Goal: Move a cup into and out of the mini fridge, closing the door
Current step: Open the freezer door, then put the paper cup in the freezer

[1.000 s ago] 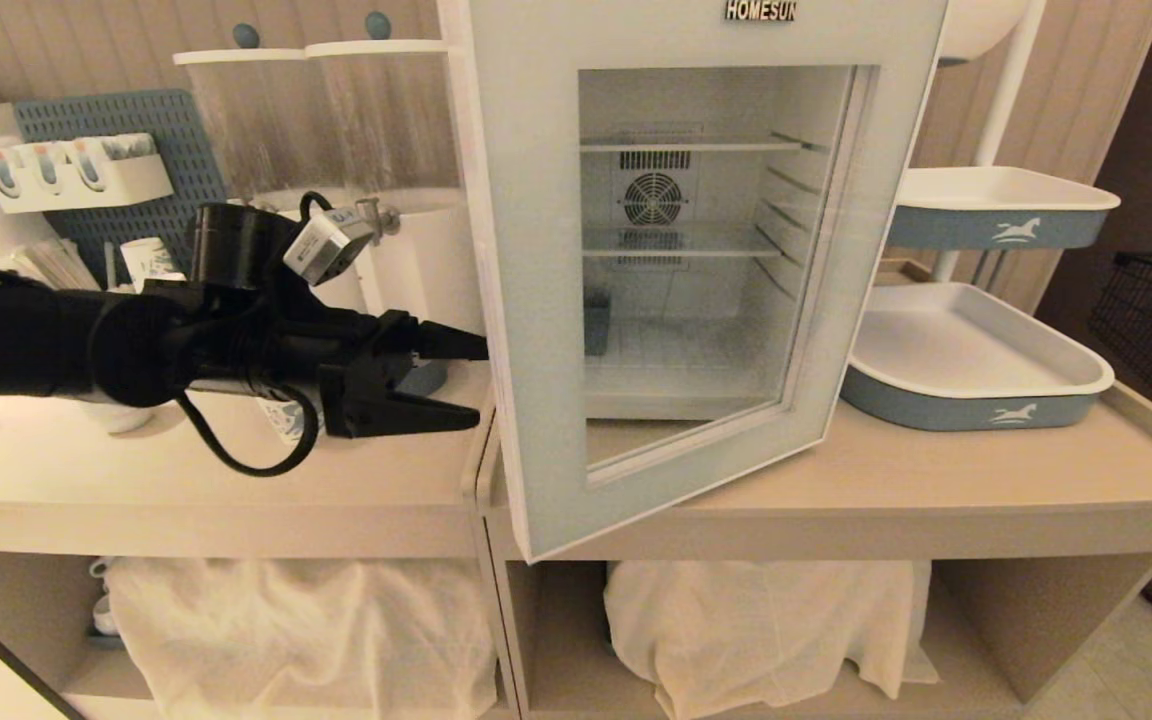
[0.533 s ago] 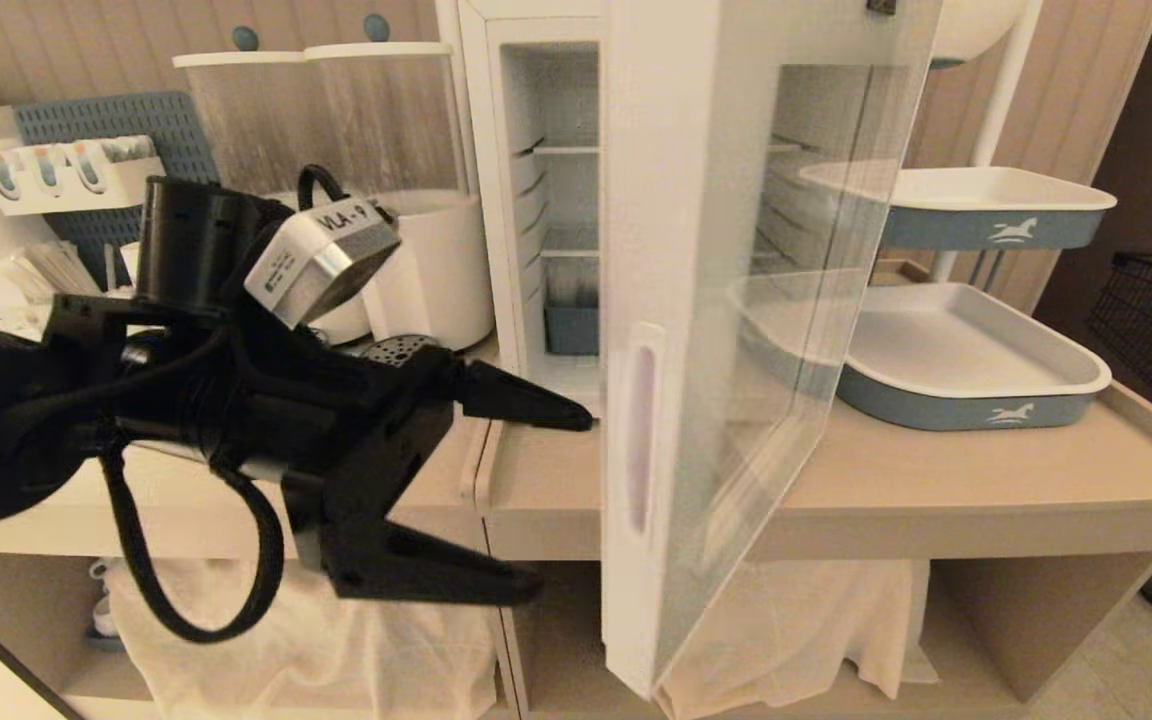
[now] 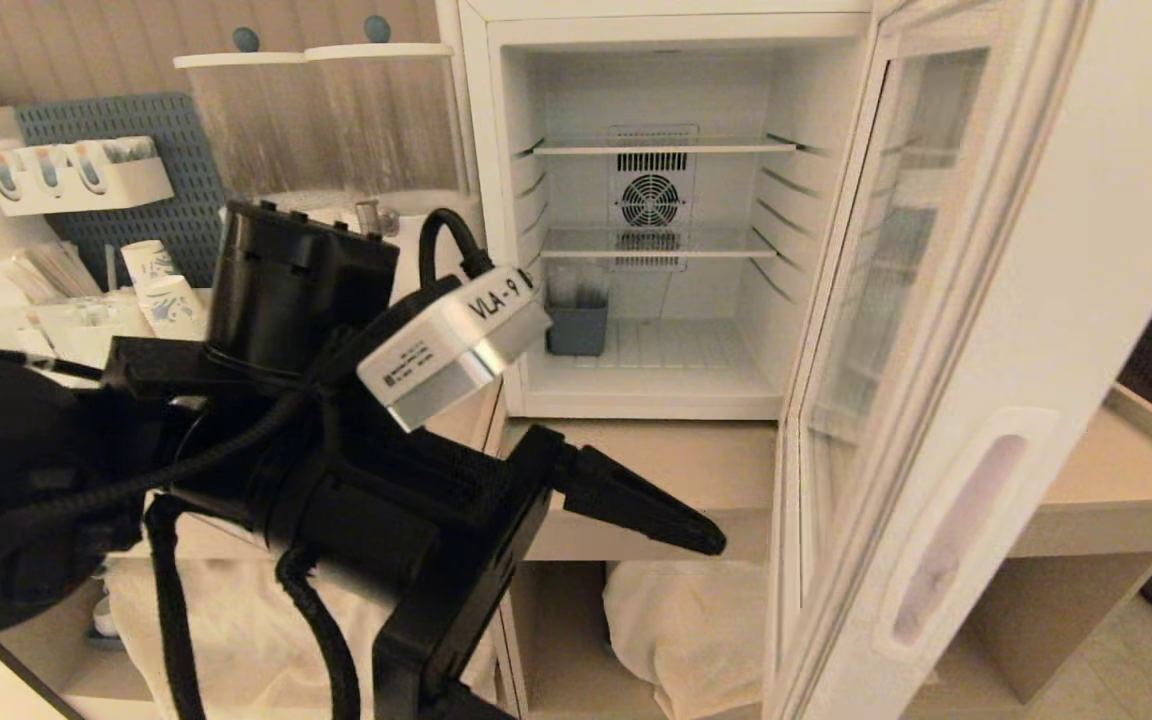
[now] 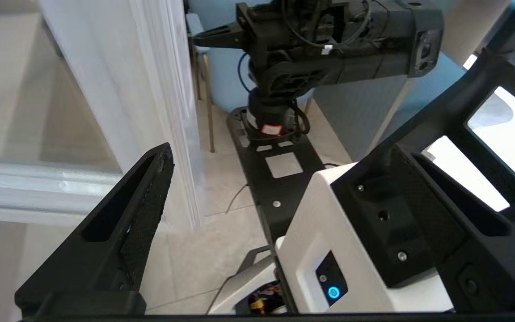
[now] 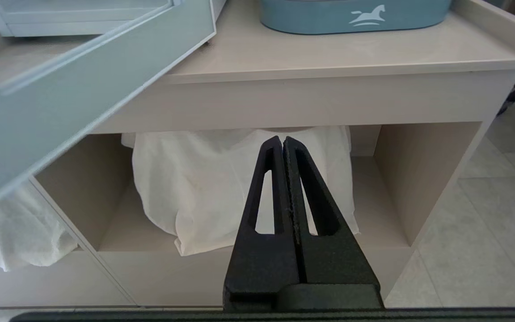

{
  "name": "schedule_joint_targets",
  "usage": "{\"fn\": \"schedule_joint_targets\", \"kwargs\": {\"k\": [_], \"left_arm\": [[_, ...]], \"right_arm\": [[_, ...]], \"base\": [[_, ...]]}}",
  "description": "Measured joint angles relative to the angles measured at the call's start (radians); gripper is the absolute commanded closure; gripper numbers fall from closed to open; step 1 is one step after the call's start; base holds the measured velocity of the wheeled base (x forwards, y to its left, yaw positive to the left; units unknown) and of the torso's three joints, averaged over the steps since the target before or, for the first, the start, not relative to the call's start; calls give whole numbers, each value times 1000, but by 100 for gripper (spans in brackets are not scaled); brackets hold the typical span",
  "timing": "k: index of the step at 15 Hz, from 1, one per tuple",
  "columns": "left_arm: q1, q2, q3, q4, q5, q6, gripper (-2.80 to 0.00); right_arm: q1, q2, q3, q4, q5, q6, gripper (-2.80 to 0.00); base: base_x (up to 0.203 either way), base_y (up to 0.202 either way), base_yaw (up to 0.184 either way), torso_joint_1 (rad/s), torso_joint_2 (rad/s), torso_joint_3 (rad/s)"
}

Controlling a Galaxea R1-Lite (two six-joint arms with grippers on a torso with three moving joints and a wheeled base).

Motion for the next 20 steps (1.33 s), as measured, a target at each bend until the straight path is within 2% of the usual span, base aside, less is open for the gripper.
{"fn": "schedule_joint_targets", "kwargs": {"k": [2,3,6,9,10,12,14,17,19,20], "left_arm": [[-33,6,10,-49,22,-66,-280],[-64,4,18,-80,66,-112,-280],[-167,-20,48,-148,276,-258,-280],[-220,-77,55,-138,442,-330,-280],[-233,-117,55,-109,499,-343,-280],[-229,-218,25,26,561,-350,-280],[-184,-335,-26,184,640,-342,-280],[-107,-501,-65,364,807,-304,-280],[-21,-620,-74,453,886,-310,-280],[45,-684,-78,496,908,-318,0]], "right_arm": [[1,0,0,0,1,0,0],[1,0,0,0,0,-1,0],[1,0,0,1,-1,-1,0],[1,0,0,2,0,-1,0],[1,0,0,2,0,-1,0],[1,0,-1,3,-1,-1,0],[0,0,-2,5,-1,-2,0],[1,0,-2,5,-1,-2,0],[0,0,-2,9,-1,-1,0],[0,0,-3,9,-1,-2,0]], "base": [[0,0,0,0,0,0],[0,0,0,0,0,0],[0,0,0,0,0,0],[0,0,0,0,0,0],[0,0,0,0,0,0],[0,0,0,0,0,0],[0,0,0,0,0,0],[0,0,0,0,0,0],[0,0,0,0,0,0],[0,0,0,0,0,0]]}}
